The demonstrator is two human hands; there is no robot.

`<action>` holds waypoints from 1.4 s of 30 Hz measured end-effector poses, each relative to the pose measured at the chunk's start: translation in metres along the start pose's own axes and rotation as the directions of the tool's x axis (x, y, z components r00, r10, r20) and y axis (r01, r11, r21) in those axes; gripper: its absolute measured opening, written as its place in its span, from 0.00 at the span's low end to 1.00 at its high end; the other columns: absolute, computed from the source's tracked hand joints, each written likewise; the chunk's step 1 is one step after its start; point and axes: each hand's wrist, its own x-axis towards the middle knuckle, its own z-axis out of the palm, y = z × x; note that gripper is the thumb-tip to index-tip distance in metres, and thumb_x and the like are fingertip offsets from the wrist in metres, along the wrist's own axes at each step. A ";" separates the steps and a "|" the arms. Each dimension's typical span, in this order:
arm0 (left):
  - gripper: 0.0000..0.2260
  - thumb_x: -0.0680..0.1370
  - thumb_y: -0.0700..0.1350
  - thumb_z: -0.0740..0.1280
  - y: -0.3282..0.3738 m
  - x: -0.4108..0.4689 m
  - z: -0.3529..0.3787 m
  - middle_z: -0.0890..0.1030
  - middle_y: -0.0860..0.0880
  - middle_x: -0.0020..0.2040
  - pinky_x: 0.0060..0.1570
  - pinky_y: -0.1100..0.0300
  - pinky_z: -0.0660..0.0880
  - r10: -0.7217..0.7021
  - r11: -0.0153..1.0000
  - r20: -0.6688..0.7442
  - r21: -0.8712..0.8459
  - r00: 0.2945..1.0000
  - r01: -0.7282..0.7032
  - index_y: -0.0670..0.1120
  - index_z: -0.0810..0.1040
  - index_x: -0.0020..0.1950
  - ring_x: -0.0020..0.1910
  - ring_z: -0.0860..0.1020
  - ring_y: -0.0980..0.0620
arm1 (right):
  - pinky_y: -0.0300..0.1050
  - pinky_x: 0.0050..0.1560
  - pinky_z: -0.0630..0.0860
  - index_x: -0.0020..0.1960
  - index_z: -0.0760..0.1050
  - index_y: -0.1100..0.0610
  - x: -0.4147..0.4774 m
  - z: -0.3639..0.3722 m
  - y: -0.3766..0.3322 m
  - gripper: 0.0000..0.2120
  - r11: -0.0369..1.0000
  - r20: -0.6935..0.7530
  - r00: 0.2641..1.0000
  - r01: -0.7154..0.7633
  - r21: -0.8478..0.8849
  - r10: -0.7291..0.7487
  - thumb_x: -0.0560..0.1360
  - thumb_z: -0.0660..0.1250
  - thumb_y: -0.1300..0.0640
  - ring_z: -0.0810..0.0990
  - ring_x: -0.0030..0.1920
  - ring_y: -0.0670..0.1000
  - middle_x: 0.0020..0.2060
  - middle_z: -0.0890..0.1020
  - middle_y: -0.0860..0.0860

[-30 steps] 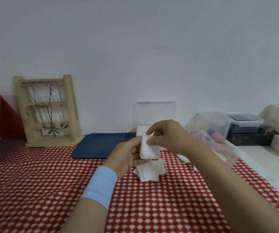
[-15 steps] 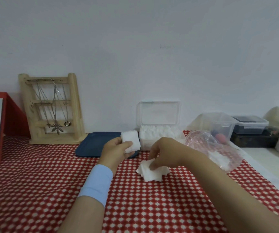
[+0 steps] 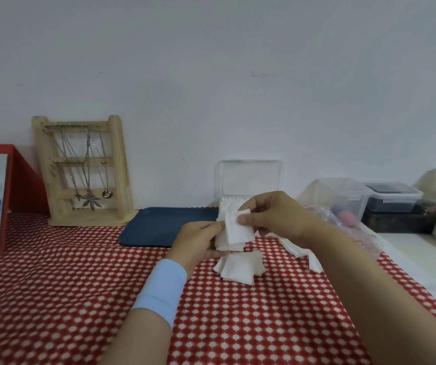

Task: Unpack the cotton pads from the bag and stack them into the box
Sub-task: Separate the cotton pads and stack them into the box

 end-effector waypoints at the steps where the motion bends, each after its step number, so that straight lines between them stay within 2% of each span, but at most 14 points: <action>1: 0.08 0.83 0.42 0.67 0.000 -0.001 0.002 0.87 0.42 0.51 0.45 0.54 0.84 -0.008 1.000 0.026 -0.007 1.000 0.008 0.40 0.84 0.55 0.50 0.87 0.45 | 0.39 0.37 0.79 0.48 0.85 0.59 0.001 0.002 0.000 0.04 1.000 -0.006 1.000 -0.007 -0.009 0.007 0.74 0.76 0.60 0.84 0.36 0.48 0.39 0.87 0.51; 5: 0.10 0.83 0.42 0.65 0.002 -0.003 0.005 0.87 0.41 0.52 0.48 0.54 0.84 -0.002 0.999 0.083 -0.038 0.997 0.006 0.39 0.83 0.59 0.51 0.86 0.44 | 0.43 0.40 0.83 0.47 0.85 0.58 0.005 0.009 0.004 0.05 0.994 -0.093 0.995 -0.033 -0.103 0.023 0.73 0.77 0.58 0.86 0.38 0.51 0.39 0.88 0.51; 9: 0.12 0.84 0.43 0.65 0.003 -0.004 0.005 0.87 0.41 0.54 0.49 0.55 0.84 0.004 0.995 0.127 -0.103 0.992 0.009 0.39 0.82 0.62 0.54 0.86 0.43 | 0.36 0.34 0.79 0.46 0.84 0.59 0.007 0.015 0.004 0.06 0.993 -0.172 0.984 -0.056 -0.105 0.037 0.72 0.78 0.58 0.85 0.34 0.46 0.38 0.87 0.52; 12: 0.14 0.84 0.47 0.64 0.003 -0.003 0.006 0.86 0.39 0.54 0.46 0.55 0.84 -0.028 0.987 0.133 -0.151 0.991 0.048 0.39 0.80 0.63 0.53 0.86 0.43 | 0.31 0.31 0.77 0.45 0.84 0.58 0.007 0.018 0.006 0.07 0.977 -0.231 0.973 -0.064 -0.204 0.015 0.71 0.79 0.57 0.84 0.31 0.43 0.35 0.86 0.50; 14: 0.16 0.83 0.50 0.66 0.004 -0.003 0.006 0.86 0.40 0.54 0.50 0.52 0.83 -0.043 0.984 0.140 -0.166 0.989 0.066 0.40 0.80 0.63 0.53 0.86 0.43 | 0.30 0.31 0.76 0.45 0.84 0.57 0.007 0.019 0.007 0.07 0.966 -0.242 0.970 -0.065 -0.251 0.003 0.71 0.79 0.56 0.83 0.30 0.43 0.34 0.86 0.50; 16: 0.15 0.80 0.48 0.69 0.003 -0.003 0.005 0.87 0.42 0.54 0.54 0.52 0.82 -0.022 0.996 0.144 -0.082 0.989 0.034 0.40 0.82 0.62 0.54 0.86 0.45 | 0.31 0.32 0.76 0.48 0.83 0.56 0.007 0.021 0.006 0.08 0.964 -0.234 0.972 -0.067 -0.257 0.005 0.71 0.78 0.55 0.84 0.33 0.45 0.37 0.86 0.49; 19: 0.12 0.79 0.40 0.72 0.000 -0.002 0.000 0.87 0.44 0.52 0.50 0.56 0.83 0.007 1.000 0.048 0.010 0.999 -0.008 0.39 0.82 0.61 0.51 0.87 0.48 | 0.35 0.39 0.74 0.53 0.79 0.49 0.005 0.023 0.005 0.12 0.900 -0.272 0.961 -0.075 -0.428 -0.049 0.72 0.76 0.50 0.80 0.42 0.43 0.44 0.81 0.45; 21: 0.12 0.78 0.37 0.72 0.000 0.001 -0.007 0.87 0.43 0.52 0.45 0.59 0.83 0.024 0.999 -0.090 -0.034 0.996 -0.027 0.38 0.82 0.61 0.50 0.86 0.47 | 0.37 0.44 0.76 0.51 0.81 0.48 0.003 0.022 0.004 0.08 0.834 -0.210 0.974 -0.047 -0.549 -0.084 0.73 0.74 0.49 0.79 0.44 0.42 0.44 0.80 0.42; 23: 0.11 0.78 0.36 0.72 0.000 0.004 -0.015 0.86 0.43 0.53 0.41 0.62 0.83 0.061 0.996 -0.224 -0.054 0.973 -0.075 0.38 0.82 0.61 0.51 0.85 0.46 | 0.41 0.51 0.81 0.48 0.85 0.47 0.002 0.023 0.004 0.06 0.792 -0.031 0.999 -0.012 -0.611 -0.009 0.72 0.75 0.49 0.81 0.45 0.42 0.43 0.83 0.41; 25: 0.12 0.79 0.35 0.71 -0.001 0.006 -0.020 0.85 0.44 0.54 0.39 0.64 0.82 0.100 0.991 -0.283 -0.053 0.954 -0.120 0.38 0.81 0.62 0.53 0.84 0.46 | 0.45 0.56 0.81 0.52 0.85 0.46 0.001 0.029 0.006 0.11 0.729 0.142 0.983 0.013 -0.685 0.116 0.70 0.78 0.48 0.81 0.49 0.43 0.48 0.84 0.40; 27: 0.12 0.79 0.35 0.71 -0.001 0.006 -0.020 0.84 0.44 0.54 0.40 0.63 0.83 0.108 0.990 -0.287 -0.056 0.952 -0.129 0.37 0.81 0.62 0.53 0.84 0.47 | 0.45 0.58 0.79 0.59 0.83 0.46 0.001 0.035 0.007 0.18 0.673 0.212 0.959 0.032 -0.739 0.188 0.70 0.79 0.49 0.80 0.52 0.45 0.52 0.82 0.41; 33: 0.07 0.79 0.36 0.71 -0.002 0.005 -0.016 0.85 0.50 0.48 0.41 0.63 0.82 0.114 0.992 -0.241 -0.016 0.964 -0.121 0.43 0.83 0.55 0.49 0.85 0.51 | 0.37 0.47 0.72 0.64 0.80 0.49 -0.001 0.035 0.007 0.23 0.689 0.266 0.948 0.074 -0.721 0.177 0.70 0.78 0.53 0.76 0.47 0.43 0.46 0.77 0.40; 38: 0.04 0.80 0.37 0.70 -0.002 0.006 -0.016 0.85 0.43 0.53 0.42 0.60 0.84 0.085 0.991 -0.230 -0.082 0.969 -0.106 0.41 0.83 0.53 0.53 0.84 0.45 | 0.42 0.57 0.77 0.61 0.81 0.48 0.001 0.033 0.010 0.20 0.741 0.245 0.963 0.080 -0.667 0.116 0.70 0.78 0.55 0.79 0.53 0.45 0.54 0.82 0.43; 42: 0.05 0.80 0.39 0.70 -0.003 0.008 -0.016 0.86 0.42 0.52 0.48 0.52 0.85 0.070 0.994 -0.235 -0.063 0.969 -0.087 0.41 0.84 0.54 0.52 0.85 0.44 | 0.34 0.46 0.74 0.61 0.81 0.47 0.003 0.026 0.011 0.21 0.820 0.224 0.972 0.073 -0.568 0.069 0.69 0.78 0.57 0.78 0.45 0.40 0.45 0.80 0.40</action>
